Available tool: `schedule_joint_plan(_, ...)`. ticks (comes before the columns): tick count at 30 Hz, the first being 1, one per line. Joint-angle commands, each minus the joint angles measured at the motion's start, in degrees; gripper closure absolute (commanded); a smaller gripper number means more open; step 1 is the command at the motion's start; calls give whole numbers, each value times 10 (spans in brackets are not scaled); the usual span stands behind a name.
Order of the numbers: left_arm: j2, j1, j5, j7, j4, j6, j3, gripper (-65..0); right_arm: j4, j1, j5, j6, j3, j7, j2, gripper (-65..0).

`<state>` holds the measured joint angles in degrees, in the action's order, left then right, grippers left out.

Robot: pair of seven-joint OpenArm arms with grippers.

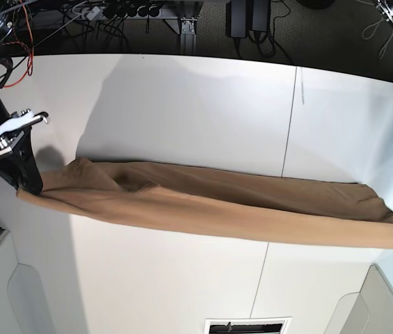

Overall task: Layout the t-shirt on the table in an organized manner, then fold the t-shirt properly
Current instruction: 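Lift the shirt high with both grippers, stretching it between them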

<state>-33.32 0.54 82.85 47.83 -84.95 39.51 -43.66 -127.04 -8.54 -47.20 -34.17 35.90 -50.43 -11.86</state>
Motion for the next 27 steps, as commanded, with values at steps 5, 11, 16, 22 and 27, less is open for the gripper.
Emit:
schedule_joint_plan(5,-16,-15,22,-13,-28,5,-43,0,-36,-26,3,1,29,42,-7,0)
schedule_joint_plan(11,-17,16,-136,-134,-25,5,59,0,37,19,58,5,20,97,-7,0)
schedule_joint_plan(16,-19,121,-316,-245,44,-10,232,0,178,123,130,10,-8,124,-9,0)
schedule_joint_plan(22,-6,266,-412,-331,224,-33,373,0,342,235,192,9,-43,170,-24,0)
schedule_joint_plan(27,17,358,-441,-346,353,-43,414,0,424,310,215,9,-44,176,-26,0)
